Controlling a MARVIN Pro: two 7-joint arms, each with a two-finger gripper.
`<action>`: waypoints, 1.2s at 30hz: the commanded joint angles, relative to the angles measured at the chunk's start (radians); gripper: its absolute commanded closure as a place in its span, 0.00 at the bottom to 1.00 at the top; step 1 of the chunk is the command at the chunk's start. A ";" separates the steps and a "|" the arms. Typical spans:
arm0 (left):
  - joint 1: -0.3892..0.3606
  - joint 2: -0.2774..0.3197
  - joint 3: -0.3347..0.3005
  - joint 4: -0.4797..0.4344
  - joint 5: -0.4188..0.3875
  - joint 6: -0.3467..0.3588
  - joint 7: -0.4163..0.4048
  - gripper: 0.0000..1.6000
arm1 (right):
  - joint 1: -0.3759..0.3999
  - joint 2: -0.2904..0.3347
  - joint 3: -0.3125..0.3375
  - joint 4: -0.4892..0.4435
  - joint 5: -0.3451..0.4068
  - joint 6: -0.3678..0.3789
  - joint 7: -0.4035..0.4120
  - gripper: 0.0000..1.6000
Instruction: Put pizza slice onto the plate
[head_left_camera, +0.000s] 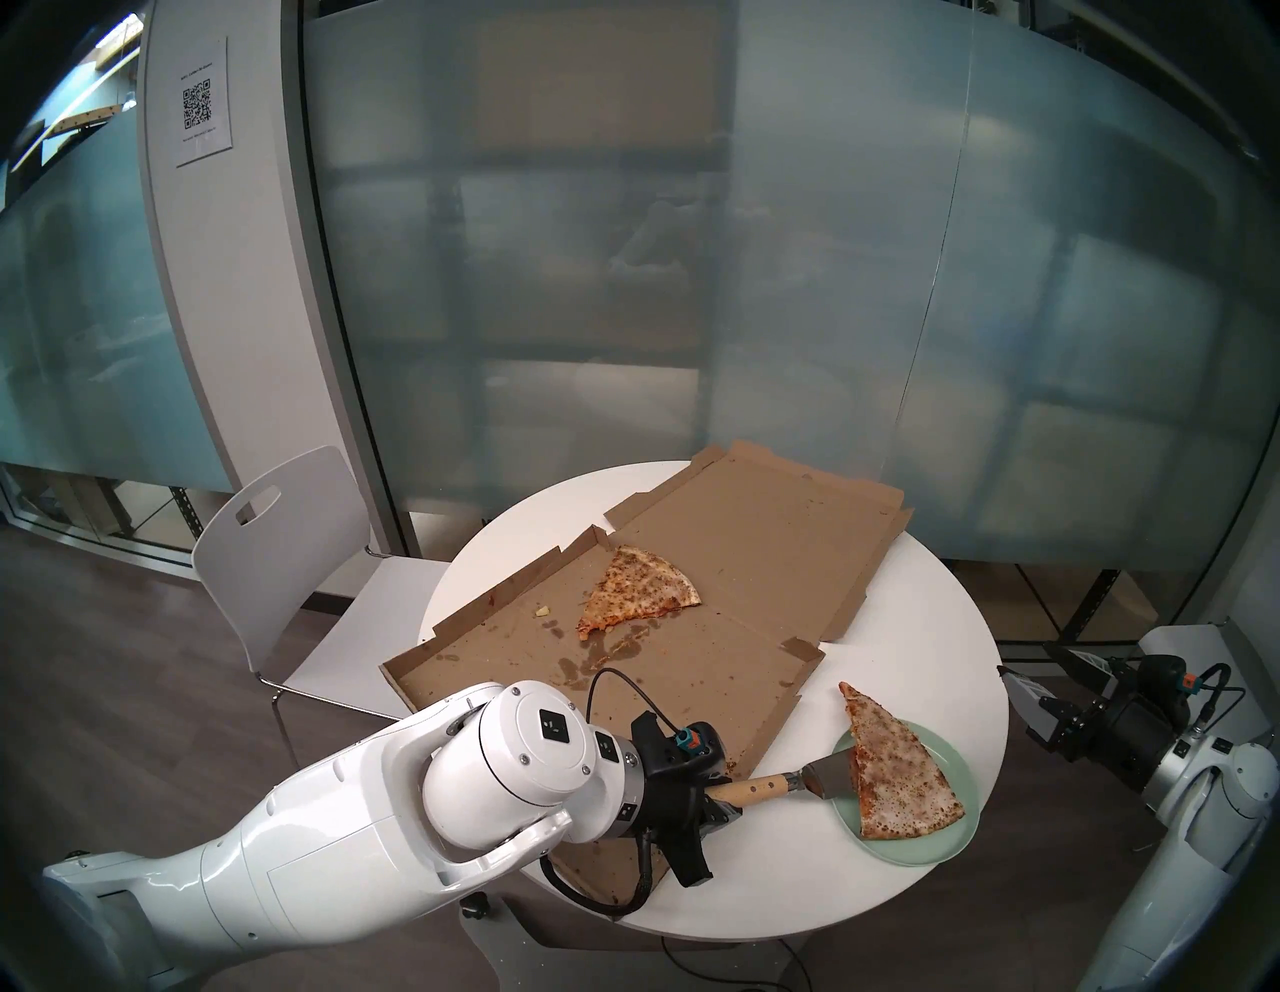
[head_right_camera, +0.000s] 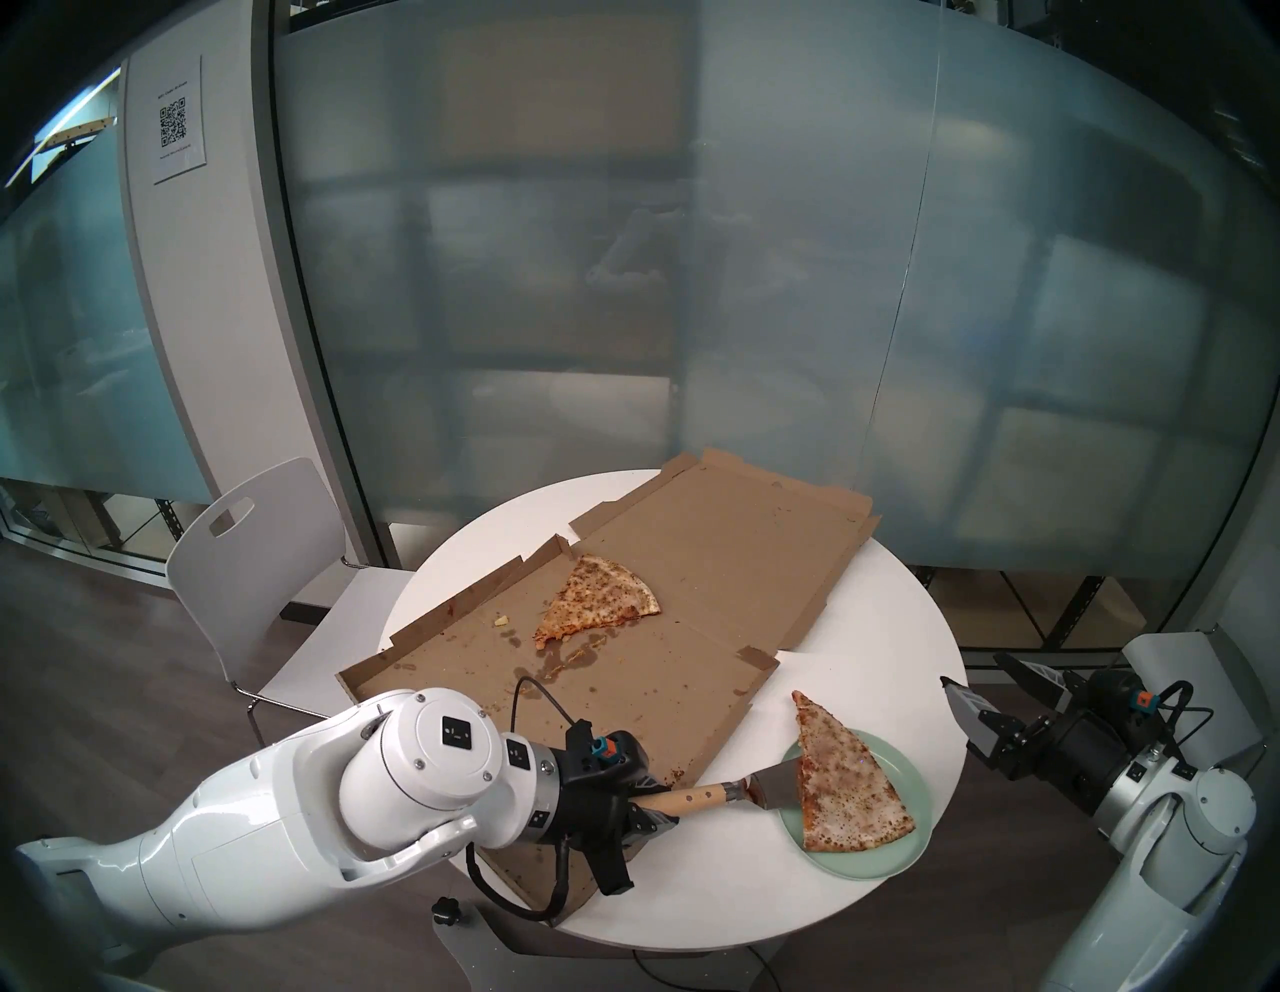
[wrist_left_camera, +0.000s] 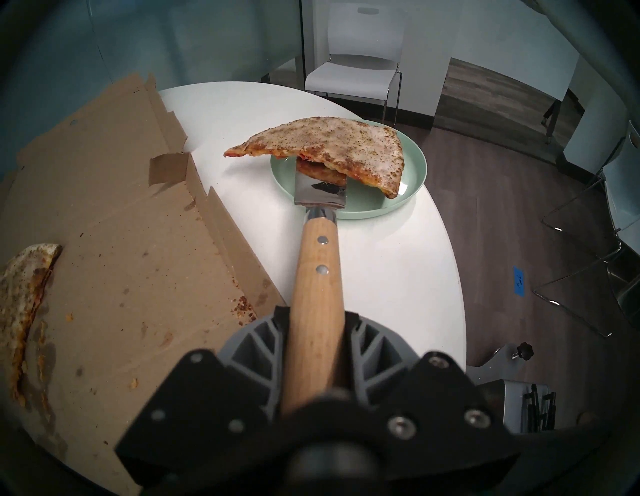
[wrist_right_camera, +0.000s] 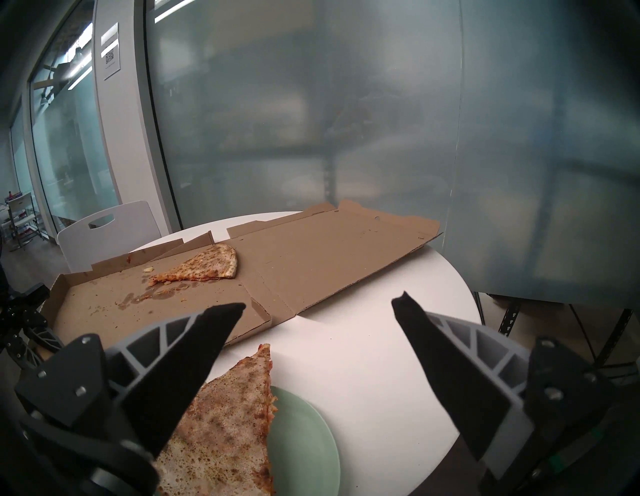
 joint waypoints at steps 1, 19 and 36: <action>-0.026 -0.022 0.016 -0.018 0.021 0.003 0.002 1.00 | 0.006 -0.001 0.002 -0.016 0.018 -0.003 0.011 0.00; -0.081 -0.028 0.083 -0.034 0.112 0.037 -0.003 1.00 | 0.000 -0.003 0.013 -0.016 0.030 -0.005 0.014 0.00; -0.121 0.008 0.093 -0.102 0.160 0.090 -0.023 1.00 | -0.007 -0.016 0.017 -0.019 0.037 -0.012 0.023 0.00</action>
